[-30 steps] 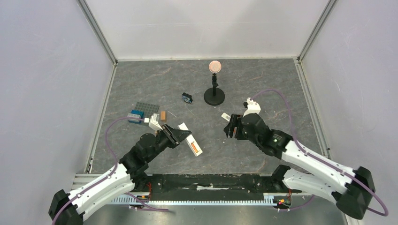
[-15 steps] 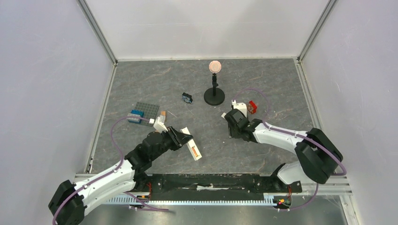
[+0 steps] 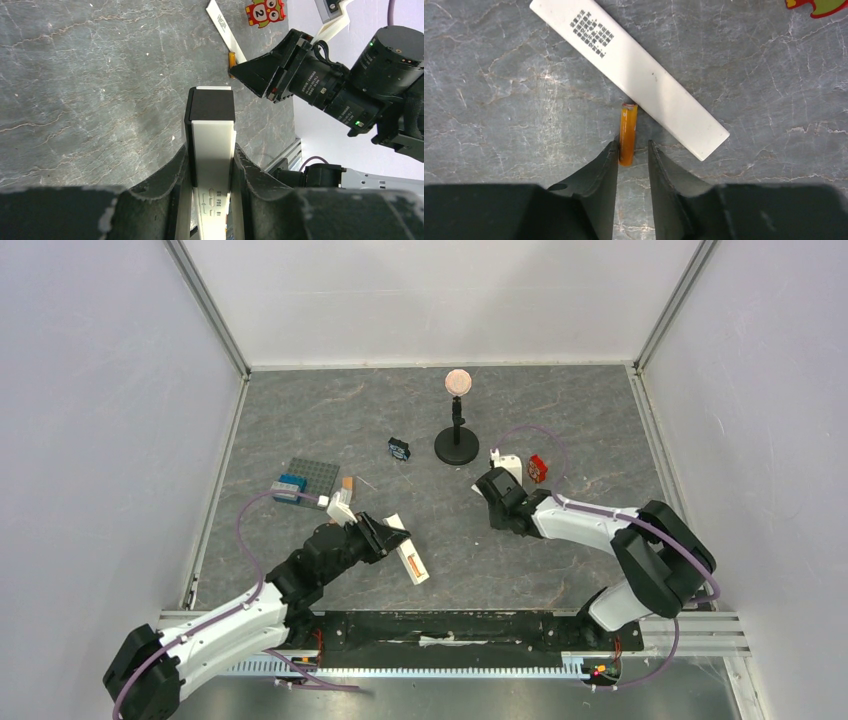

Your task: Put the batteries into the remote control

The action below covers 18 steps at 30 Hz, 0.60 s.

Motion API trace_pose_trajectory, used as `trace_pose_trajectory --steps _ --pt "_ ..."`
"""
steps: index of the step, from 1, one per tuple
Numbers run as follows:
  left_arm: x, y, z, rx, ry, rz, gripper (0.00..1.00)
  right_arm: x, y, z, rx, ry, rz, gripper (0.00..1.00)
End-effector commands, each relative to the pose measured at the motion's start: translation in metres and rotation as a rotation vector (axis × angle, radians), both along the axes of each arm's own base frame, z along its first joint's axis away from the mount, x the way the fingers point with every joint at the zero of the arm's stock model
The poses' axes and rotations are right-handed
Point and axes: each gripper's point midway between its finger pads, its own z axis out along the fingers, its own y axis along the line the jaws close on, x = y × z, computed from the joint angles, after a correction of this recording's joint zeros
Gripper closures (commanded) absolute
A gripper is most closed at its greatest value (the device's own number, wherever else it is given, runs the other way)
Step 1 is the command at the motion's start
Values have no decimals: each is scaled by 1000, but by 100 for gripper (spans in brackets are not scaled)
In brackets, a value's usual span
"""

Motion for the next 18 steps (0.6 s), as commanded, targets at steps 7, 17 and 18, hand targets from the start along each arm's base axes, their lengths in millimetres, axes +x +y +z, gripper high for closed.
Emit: trace_pose_trajectory --steps 7,17,18 --pt "5 -1 22 -43 -74 5 98 2 9 -11 74 19 81 100" --pt "3 -1 25 33 -121 -42 98 -69 116 116 728 -141 771 100" --pt "3 -1 26 41 -124 -48 98 -80 121 132 792 -146 830 100"
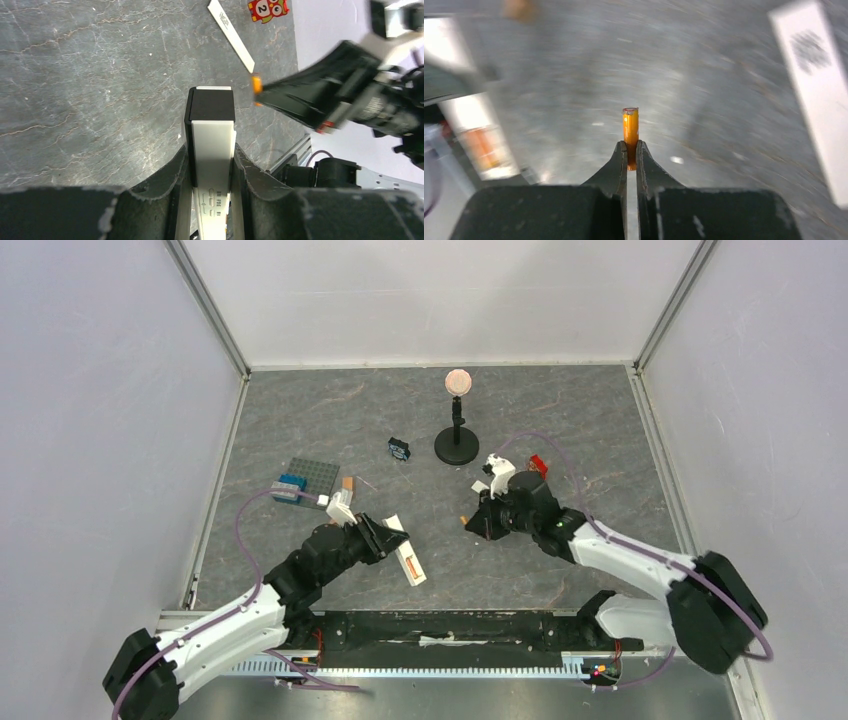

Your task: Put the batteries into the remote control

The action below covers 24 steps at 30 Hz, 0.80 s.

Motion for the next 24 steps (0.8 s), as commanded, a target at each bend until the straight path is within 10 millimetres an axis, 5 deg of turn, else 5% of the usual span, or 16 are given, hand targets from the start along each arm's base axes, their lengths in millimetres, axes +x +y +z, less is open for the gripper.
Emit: trace_pose_trajectory --steps 1,5,8,16,20,24 --pt "5 -4 24 21 -96 -36 98 -55 63 107 448 -133 468 100" --pt "3 -8 33 9 -125 -64 98 -95 66 159 606 -185 669 100" --pt "-1 -16 46 -24 -171 -117 98 -119 64 178 649 -219 791 100" --pt "-8 -36 78 -61 -339 -260 98 -147 61 170 569 -270 949 100" --pt "-6 -40 86 -99 -339 -251 98 -139 65 165 523 -267 879 100" --pt "2 -42 92 -211 -247 -179 98 -103 69 162 451 -233 628 100"
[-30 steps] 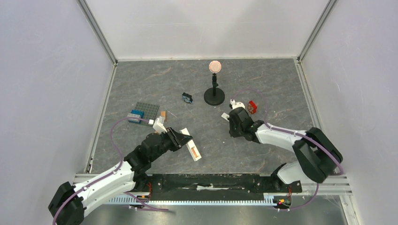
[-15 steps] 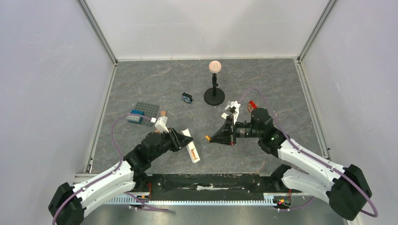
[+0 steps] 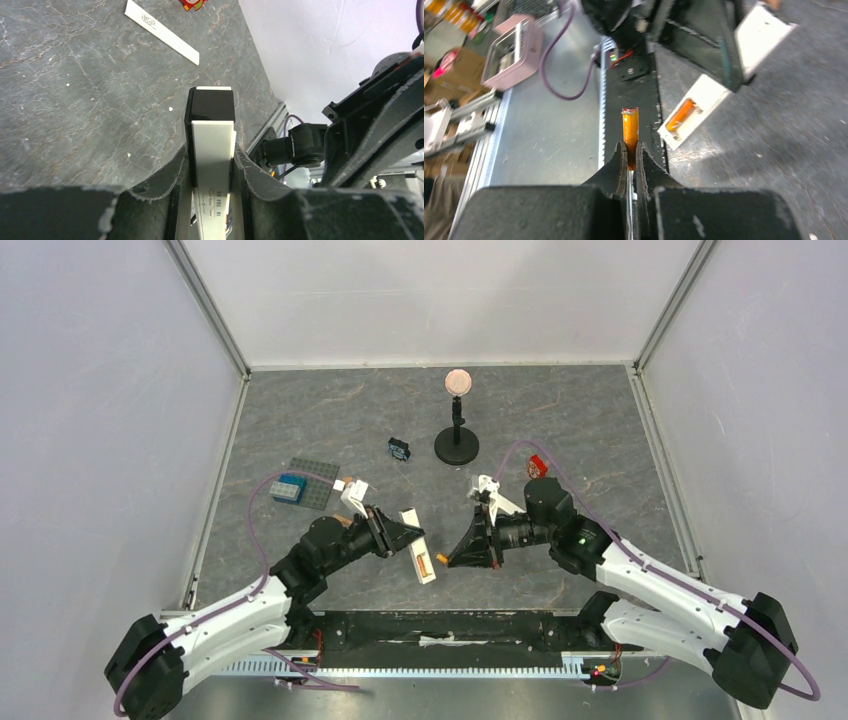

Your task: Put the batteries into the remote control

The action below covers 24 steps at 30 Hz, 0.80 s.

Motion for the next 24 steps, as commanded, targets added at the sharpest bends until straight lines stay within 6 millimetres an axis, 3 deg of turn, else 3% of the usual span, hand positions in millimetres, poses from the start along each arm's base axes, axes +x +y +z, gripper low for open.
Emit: trace_pose_trajectory --steps 1,3,6,12,24 --pt "13 -9 49 -205 -6 45 98 41 8 17 -30 25 -268 100" --pt "16 -8 53 -277 29 75 98 51 12 16 -45 90 -377 100" --pt "21 -4 62 -382 59 114 98 50 17 13 -77 148 -493 100" --pt "21 -3 68 -422 75 121 98 53 17 4 -148 204 -612 100" --pt "19 1 64 -422 73 129 98 52 22 -11 -240 197 -624 100"
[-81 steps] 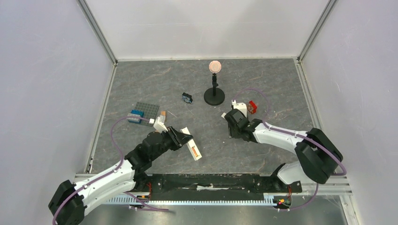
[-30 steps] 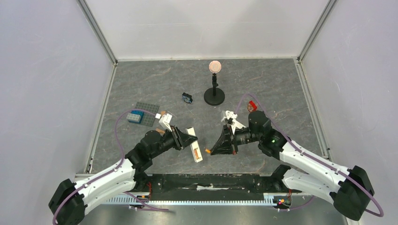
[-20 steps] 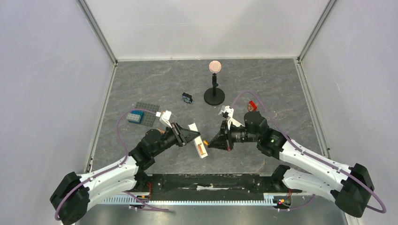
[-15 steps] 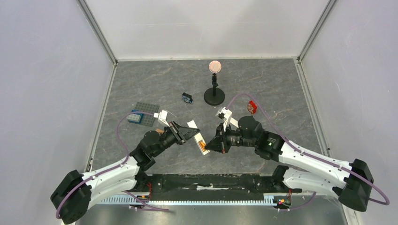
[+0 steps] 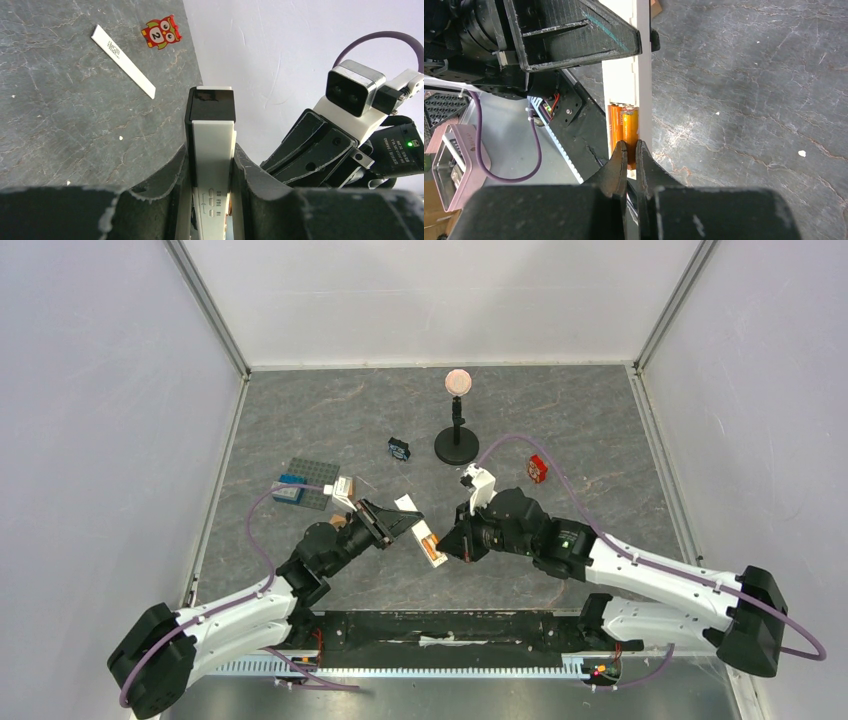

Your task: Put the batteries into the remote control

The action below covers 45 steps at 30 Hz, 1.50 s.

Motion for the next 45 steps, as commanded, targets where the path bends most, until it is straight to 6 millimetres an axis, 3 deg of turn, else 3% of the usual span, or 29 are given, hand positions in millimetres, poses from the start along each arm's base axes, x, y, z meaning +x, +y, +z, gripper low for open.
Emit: trace_pose_trajectory --steps 1,20,29,39,45 --pt "2 3 32 -97 -65 16 98 5 6 12 -4 -17 -19 100" --pt "13 8 20 -18 -72 78 98 -3 3 -7 -115 10 9 100" --pt "10 5 22 -23 -83 56 98 4 8 -14 -163 17 -4 97" --pt "8 0 22 -50 -69 29 98 14 7 -18 -212 15 -49 86" --pt "9 1 22 -64 -56 39 98 15 7 -8 -180 2 -63 69"
